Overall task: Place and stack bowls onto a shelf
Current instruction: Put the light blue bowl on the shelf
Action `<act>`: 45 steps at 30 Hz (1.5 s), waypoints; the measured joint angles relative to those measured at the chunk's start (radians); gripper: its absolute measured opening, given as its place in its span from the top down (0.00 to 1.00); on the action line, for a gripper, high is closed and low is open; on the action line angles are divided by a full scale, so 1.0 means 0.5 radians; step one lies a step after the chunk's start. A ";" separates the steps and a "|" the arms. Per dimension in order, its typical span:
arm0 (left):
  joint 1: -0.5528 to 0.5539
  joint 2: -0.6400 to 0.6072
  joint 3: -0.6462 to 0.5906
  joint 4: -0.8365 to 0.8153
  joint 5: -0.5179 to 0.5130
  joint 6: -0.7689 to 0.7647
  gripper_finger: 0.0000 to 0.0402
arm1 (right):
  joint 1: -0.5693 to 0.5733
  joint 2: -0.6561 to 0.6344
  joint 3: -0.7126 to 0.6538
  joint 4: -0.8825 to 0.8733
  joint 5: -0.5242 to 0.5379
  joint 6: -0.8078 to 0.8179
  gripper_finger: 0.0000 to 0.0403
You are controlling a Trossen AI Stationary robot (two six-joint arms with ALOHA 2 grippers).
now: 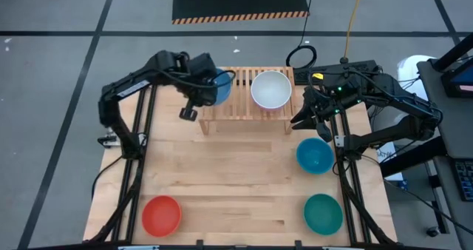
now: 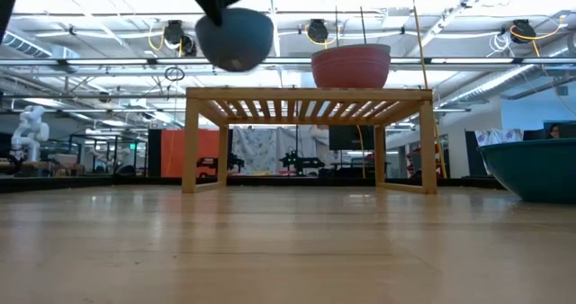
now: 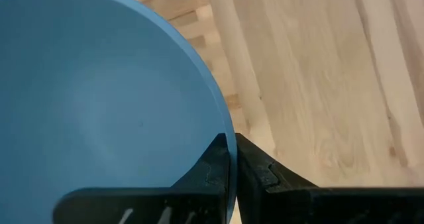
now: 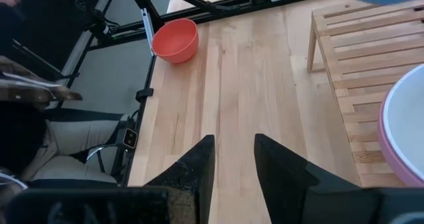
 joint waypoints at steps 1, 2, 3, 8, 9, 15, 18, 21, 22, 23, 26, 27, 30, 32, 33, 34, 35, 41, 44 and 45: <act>0.017 0.028 0.000 -0.007 0.004 0.028 0.98 | 0.000 0.000 0.000 0.000 0.000 0.000 0.75; 0.035 0.056 0.000 -0.007 0.008 0.050 0.98 | 0.000 0.000 0.000 0.000 -0.001 0.000 0.75; 0.050 0.082 0.000 -0.005 0.012 0.072 0.98 | -0.001 0.000 0.000 -0.001 -0.002 0.001 0.75; 0.099 0.195 0.000 0.047 0.059 0.174 0.98 | 0.000 0.000 0.000 -0.003 -0.004 0.001 0.75; 0.102 0.216 0.000 0.062 0.079 0.196 0.98 | 0.000 0.000 0.000 -0.007 -0.005 0.001 0.75; 0.129 0.289 0.000 0.157 0.132 0.332 0.98 | -0.001 0.000 0.000 -0.027 -0.005 0.001 0.75; 0.154 0.297 -0.001 0.148 0.134 0.327 0.98 | 0.000 0.000 0.000 -0.032 -0.005 0.001 0.75; 0.172 0.288 -0.001 0.136 0.134 0.316 0.98 | 0.000 0.000 0.000 -0.033 -0.006 0.001 0.75; 0.178 0.288 -0.001 0.129 0.135 0.307 0.98 | 0.000 0.000 0.000 -0.032 -0.006 0.001 0.75; 0.182 0.290 -0.001 0.120 0.134 0.296 0.98 | 0.000 0.000 0.000 -0.033 -0.006 0.001 0.75; 0.191 0.289 -0.001 0.079 0.135 0.287 0.98 | 0.000 0.000 0.000 -0.032 -0.006 0.001 0.75; 0.191 0.289 -0.001 0.075 0.135 0.293 0.98 | 0.000 0.000 0.000 -0.033 -0.006 0.001 0.75; 0.185 0.289 -0.001 0.082 0.135 0.318 0.98 | -0.001 0.000 0.000 -0.032 -0.006 0.001 0.75; 0.185 0.289 -0.001 0.081 0.135 0.311 0.98 | 0.000 0.000 0.000 -0.032 -0.007 0.001 0.75; 0.184 0.289 -0.001 0.080 0.135 0.298 0.98 | 0.000 0.000 0.000 -0.032 -0.007 0.001 0.75; 0.184 0.289 -0.001 0.081 0.135 0.271 0.98 | 0.000 0.000 0.000 -0.032 -0.006 0.001 0.75; 0.184 0.289 -0.001 0.083 0.135 0.248 0.97 | -0.001 0.000 0.000 -0.032 -0.007 0.001 0.75; 0.184 0.289 -0.001 0.131 0.134 0.076 0.90 | 0.000 0.000 0.000 -0.032 -0.007 0.002 0.75; 0.184 0.289 -0.001 0.161 0.134 -0.005 0.90 | 0.000 0.000 0.000 -0.032 -0.007 0.002 0.75; 0.184 0.289 -0.001 0.159 0.134 -0.018 0.89 | 0.000 0.000 0.000 -0.032 -0.007 0.002 0.75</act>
